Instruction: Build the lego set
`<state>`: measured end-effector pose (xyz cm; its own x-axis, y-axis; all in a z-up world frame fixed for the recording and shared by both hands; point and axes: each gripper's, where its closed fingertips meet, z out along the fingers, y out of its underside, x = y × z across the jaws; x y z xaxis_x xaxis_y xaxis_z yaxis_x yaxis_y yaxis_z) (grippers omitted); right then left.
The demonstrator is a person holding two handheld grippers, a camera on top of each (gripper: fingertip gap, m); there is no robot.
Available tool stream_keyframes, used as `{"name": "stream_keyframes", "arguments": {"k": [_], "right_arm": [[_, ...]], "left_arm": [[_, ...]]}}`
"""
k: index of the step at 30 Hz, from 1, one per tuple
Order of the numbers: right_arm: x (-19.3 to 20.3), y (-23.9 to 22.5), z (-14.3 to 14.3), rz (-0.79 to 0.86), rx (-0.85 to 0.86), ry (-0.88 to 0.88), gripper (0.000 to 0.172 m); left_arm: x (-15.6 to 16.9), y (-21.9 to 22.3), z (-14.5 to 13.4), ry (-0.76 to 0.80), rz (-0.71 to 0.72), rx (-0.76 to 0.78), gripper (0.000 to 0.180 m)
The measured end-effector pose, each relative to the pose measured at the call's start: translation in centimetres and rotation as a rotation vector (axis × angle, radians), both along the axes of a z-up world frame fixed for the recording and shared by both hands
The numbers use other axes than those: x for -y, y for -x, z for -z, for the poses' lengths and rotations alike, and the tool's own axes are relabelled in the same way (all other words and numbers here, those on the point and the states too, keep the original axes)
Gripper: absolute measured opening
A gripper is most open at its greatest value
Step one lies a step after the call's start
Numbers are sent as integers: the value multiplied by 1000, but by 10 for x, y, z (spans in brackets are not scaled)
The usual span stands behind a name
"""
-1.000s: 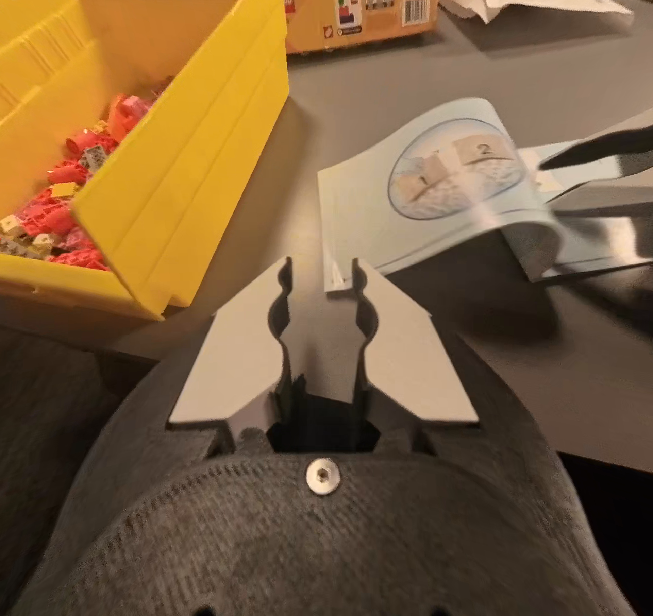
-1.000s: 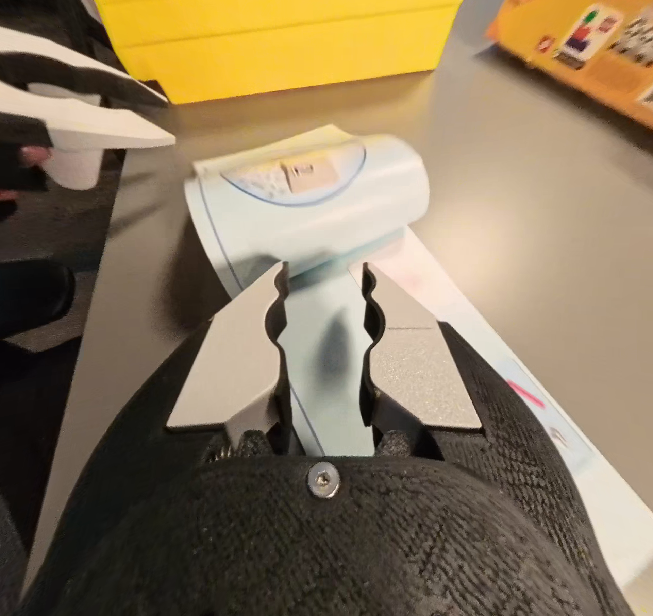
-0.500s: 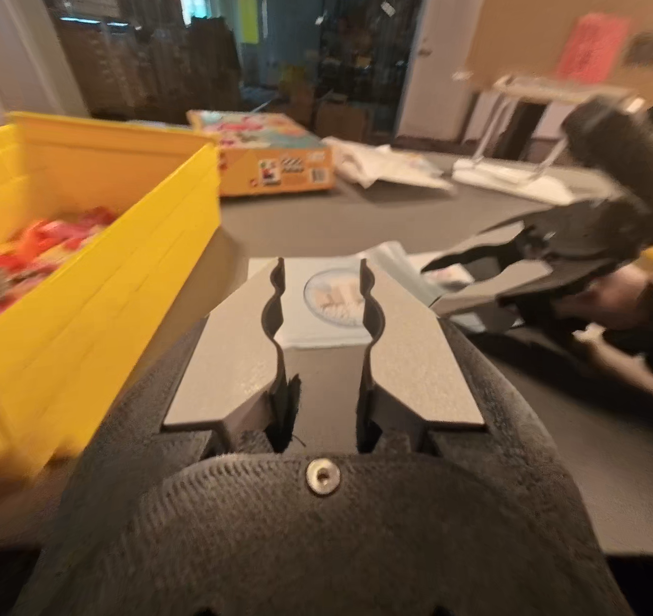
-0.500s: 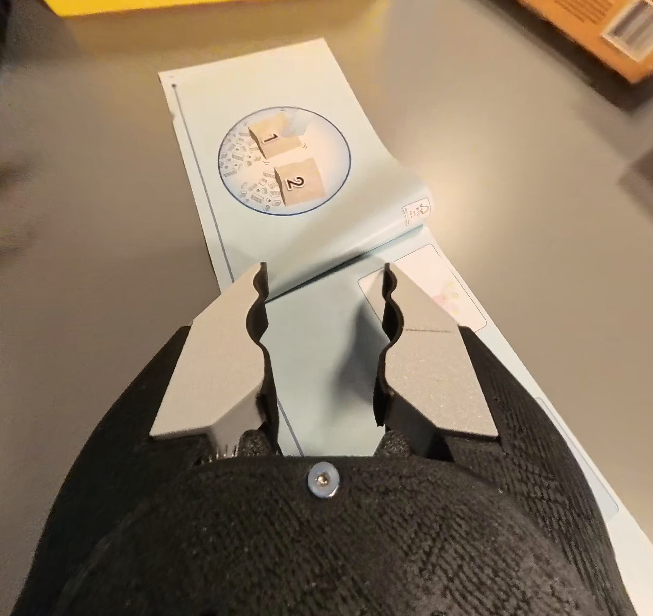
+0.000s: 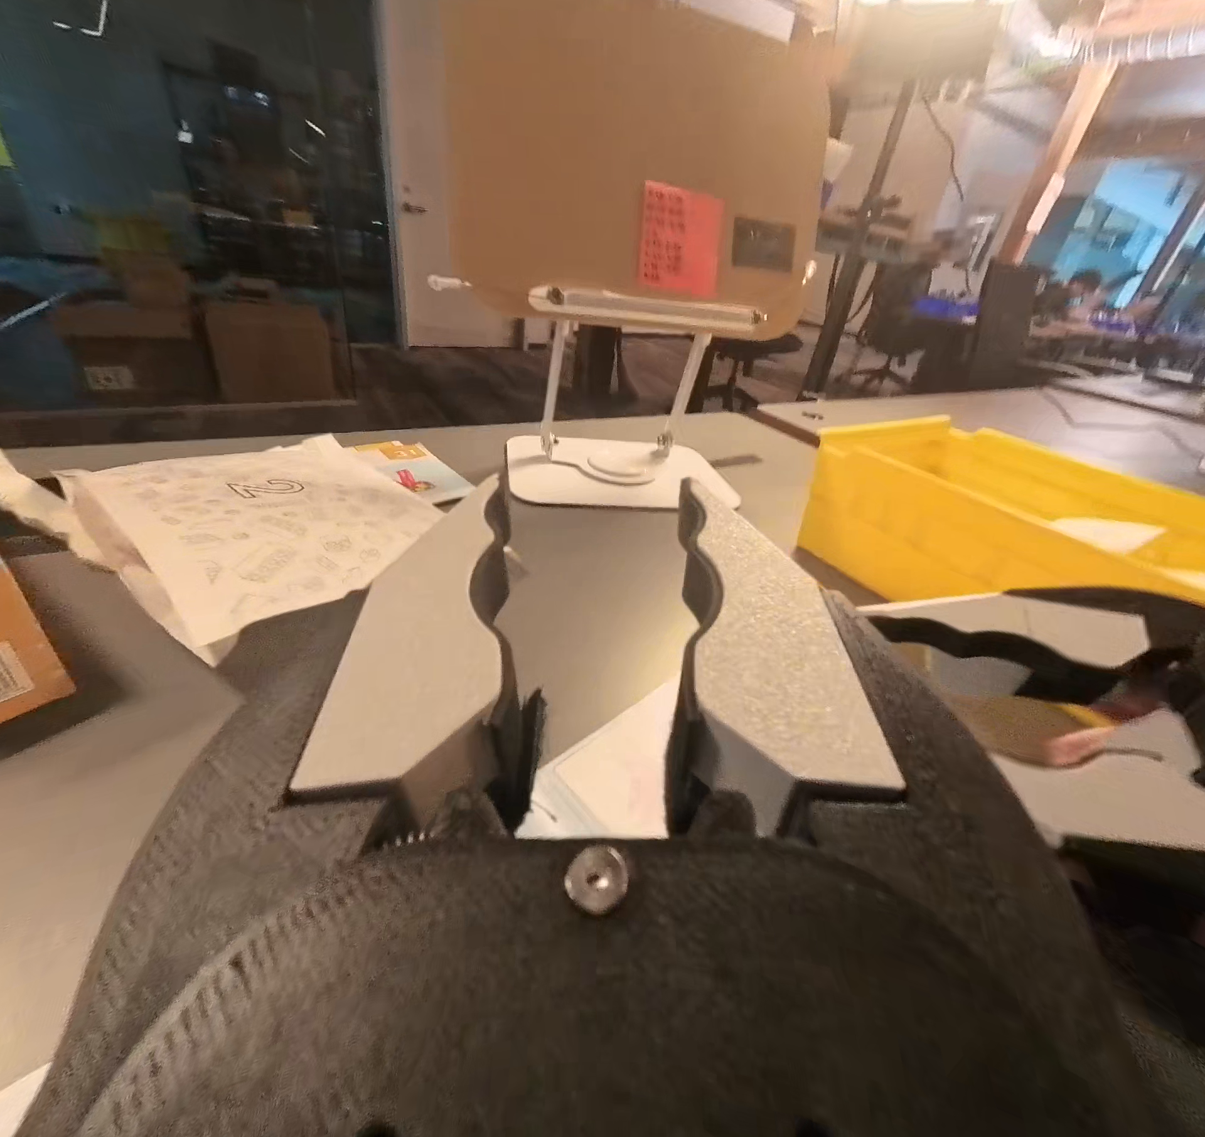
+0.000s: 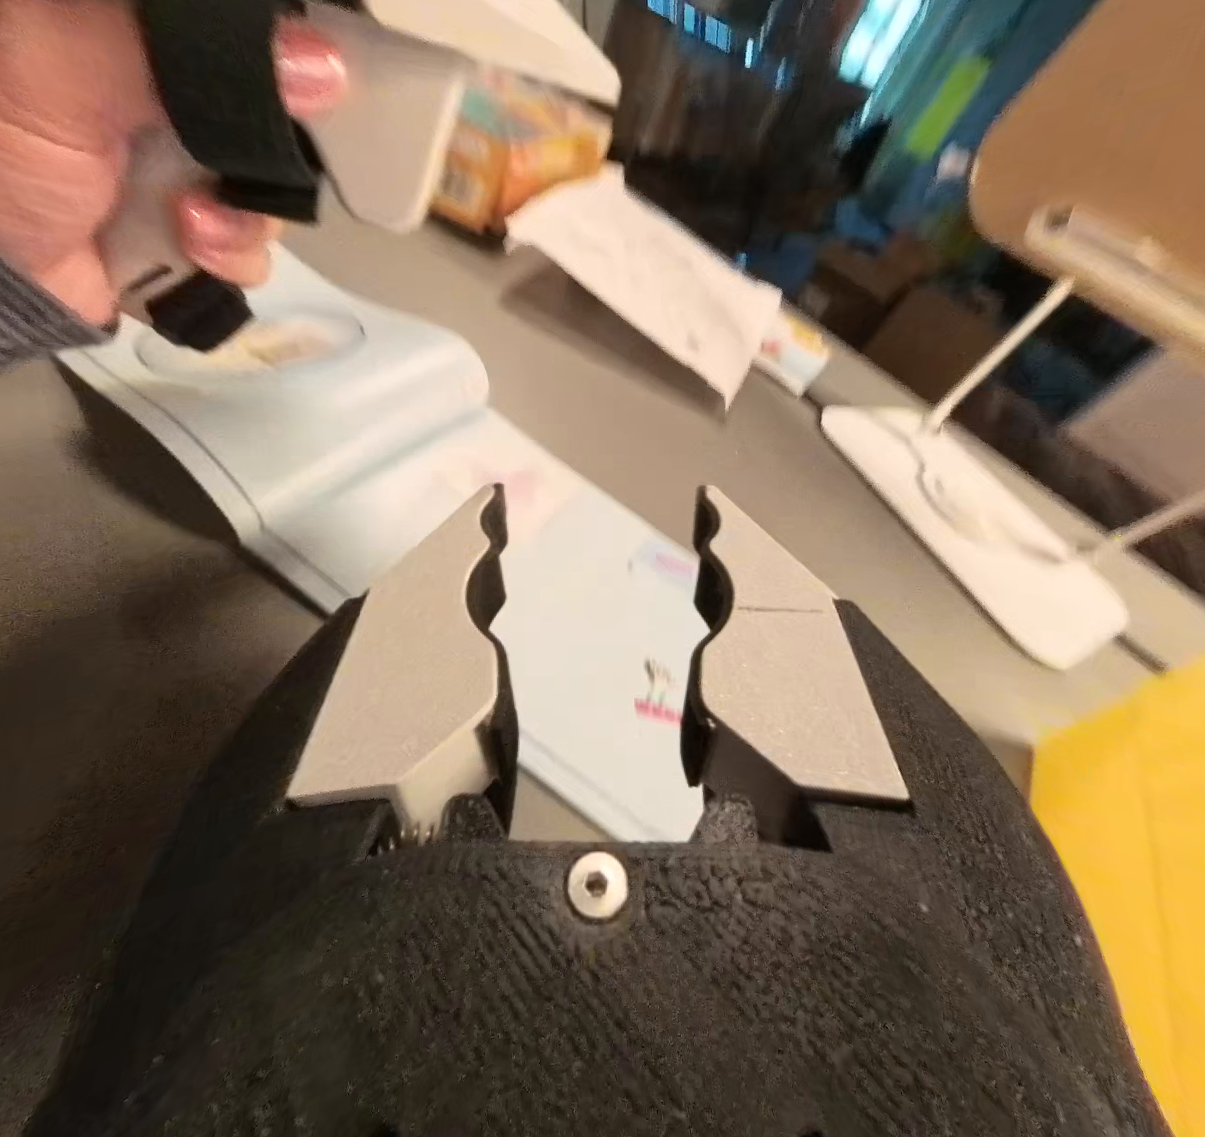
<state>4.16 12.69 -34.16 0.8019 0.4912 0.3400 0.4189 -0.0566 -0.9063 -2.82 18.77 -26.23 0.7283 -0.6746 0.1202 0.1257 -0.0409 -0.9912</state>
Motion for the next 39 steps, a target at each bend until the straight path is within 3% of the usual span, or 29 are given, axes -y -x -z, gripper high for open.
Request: {"name": "stream_keyframes", "arguments": {"k": [2,3,7,13,15,18,21,29,33,37,39], "right_arm": [[3,-13,8,35,-27,79,35],[3,-19,12,53,-43,123,34],[2,-25,54,73,-31,406,37],[0,-23,63,73,-59,488,40],[-5,-24,40,53,-125,349,36],[-2,-51,-30,113,-223,-86,25],[6,-71,-58,179,-208,-323,20],[8,-54,-54,84,-133,-382,17],[9,-53,-53,83,-114,-392,16],[11,-49,-53,57,-113,-393,16],[13,-46,-54,36,-120,-391,15]], "left_arm": [[1,-1,9,-20,-9,-39,40],[3,-1,10,-25,-5,-64,38],[5,5,17,-46,-3,-102,34],[-15,12,45,49,-26,-118,33],[-25,14,54,39,-50,-161,31],[-38,13,52,11,-63,-166,31],[-37,11,50,4,-34,-156,31],[-42,11,47,3,-12,-113,31],[-38,15,38,-60,-46,-153,40],[-20,37,3,-94,-109,-207,48],[-6,76,-11,-45,-245,-208,53]]}}
